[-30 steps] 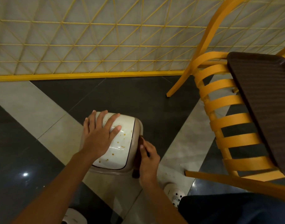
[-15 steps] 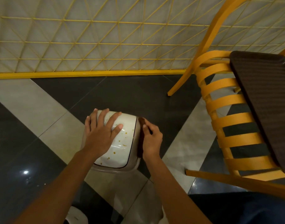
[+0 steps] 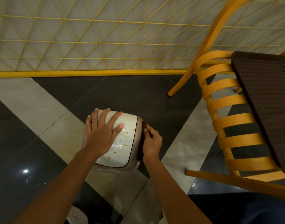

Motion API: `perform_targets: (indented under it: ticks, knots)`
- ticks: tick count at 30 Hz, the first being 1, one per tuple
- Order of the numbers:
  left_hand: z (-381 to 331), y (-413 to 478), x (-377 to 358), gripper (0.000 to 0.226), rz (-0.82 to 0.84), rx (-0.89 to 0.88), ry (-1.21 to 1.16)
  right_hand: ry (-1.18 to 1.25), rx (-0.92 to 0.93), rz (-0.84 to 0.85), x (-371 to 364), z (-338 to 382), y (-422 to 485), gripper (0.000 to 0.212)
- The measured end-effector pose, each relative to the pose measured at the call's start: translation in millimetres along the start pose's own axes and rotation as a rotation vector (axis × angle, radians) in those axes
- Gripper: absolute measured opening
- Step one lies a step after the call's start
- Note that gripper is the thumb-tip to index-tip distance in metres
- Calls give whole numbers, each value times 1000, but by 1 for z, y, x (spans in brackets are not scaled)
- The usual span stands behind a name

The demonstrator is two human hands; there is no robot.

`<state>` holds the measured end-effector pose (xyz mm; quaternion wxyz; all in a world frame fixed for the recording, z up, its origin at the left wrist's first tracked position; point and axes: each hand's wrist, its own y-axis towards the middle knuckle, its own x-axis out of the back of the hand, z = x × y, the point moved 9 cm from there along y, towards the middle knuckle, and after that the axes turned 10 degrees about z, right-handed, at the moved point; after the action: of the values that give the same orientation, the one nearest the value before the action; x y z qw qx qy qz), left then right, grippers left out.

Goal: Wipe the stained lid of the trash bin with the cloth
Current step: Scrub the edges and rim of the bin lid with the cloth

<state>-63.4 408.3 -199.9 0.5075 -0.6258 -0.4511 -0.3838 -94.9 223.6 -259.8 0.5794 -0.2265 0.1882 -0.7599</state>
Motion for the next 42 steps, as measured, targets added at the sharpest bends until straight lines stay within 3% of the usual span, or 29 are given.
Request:
perform_targets:
  ticks: [11,19,26,34,42]
  knots:
    - [0,-1,-1,70,-10,43,-32,-48,39,-9,-3,15,15,27]
    - [1,-1,-2,67,-23,33,-20,71,22,-48,14,-37,-64,26]
    - [1,-1,-1,69,-14,42,-29,53,26,-26,6,-16,-25,25]
    - [0,-2,1,70,-14,32,-21,52,-43,-39,16,-55,-73,25]
    - [-1,0,0,65,-9,17,-7,9,-14,3,3,-3,-8,26]
